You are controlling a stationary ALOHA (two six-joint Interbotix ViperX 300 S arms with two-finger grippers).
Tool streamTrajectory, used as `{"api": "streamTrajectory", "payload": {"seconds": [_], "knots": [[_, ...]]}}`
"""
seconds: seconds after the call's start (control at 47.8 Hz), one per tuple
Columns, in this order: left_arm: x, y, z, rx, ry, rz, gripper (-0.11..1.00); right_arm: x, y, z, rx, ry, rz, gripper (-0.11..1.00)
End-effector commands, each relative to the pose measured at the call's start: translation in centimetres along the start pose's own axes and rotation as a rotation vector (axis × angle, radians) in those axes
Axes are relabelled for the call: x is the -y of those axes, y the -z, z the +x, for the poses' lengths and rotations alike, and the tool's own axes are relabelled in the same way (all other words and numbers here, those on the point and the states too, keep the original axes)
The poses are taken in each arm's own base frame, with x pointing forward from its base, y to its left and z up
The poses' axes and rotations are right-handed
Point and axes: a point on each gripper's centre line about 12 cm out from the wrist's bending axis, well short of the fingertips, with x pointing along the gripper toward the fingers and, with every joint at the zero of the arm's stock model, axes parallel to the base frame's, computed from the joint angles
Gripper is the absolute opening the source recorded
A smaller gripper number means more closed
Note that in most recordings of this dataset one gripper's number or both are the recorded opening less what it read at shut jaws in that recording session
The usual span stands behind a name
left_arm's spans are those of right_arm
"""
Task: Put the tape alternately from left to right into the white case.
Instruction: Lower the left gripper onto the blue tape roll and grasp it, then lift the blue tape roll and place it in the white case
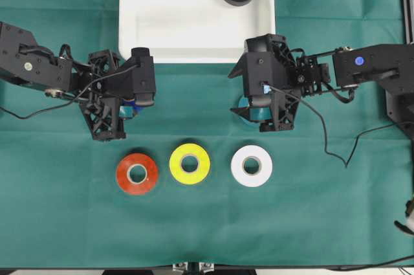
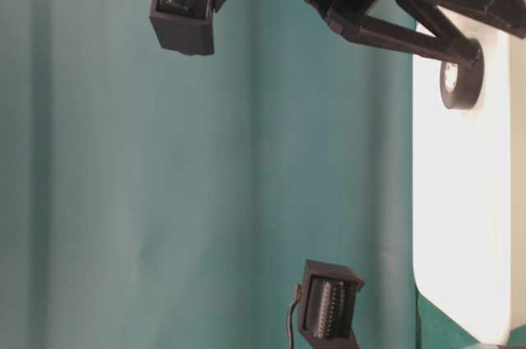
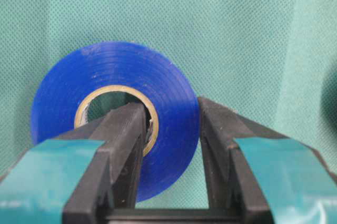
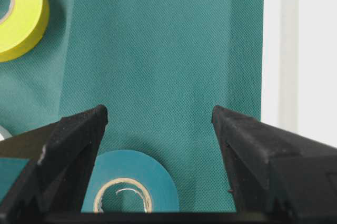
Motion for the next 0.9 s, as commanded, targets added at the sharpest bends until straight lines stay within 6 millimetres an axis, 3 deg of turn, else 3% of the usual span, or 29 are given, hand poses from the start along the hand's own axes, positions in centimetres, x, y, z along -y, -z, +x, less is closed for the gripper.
{"api": "streamTrajectory", "payload": {"seconds": [0.0, 0.167, 0.376, 0.585, 0.878], "knots": [[0.6, -1.1, -1.3, 0.043, 0.014, 0.007, -0.03, -0.2, -0.8, -0.5, 0.030, -0.006, -0.002, 0.84], [1.6, -3.0, -4.3, 0.122, 0.039, 0.025, -0.03, -0.2, -0.8, -0.5, 0.030, -0.006, -0.002, 0.84], [2.3, -3.6, -7.1, 0.146, 0.054, 0.039, -0.03, -0.2, -0.9, -0.5, 0.033, -0.006, -0.002, 0.84], [2.3, -3.6, -8.3, 0.148, 0.055, 0.041, -0.03, -0.2, -0.9, -0.5, 0.030, -0.006, -0.003, 0.84], [1.6, -3.8, -8.4, 0.160, 0.044, 0.031, -0.03, -0.2, -0.9, -0.5, 0.035, -0.007, -0.003, 0.84]]}}
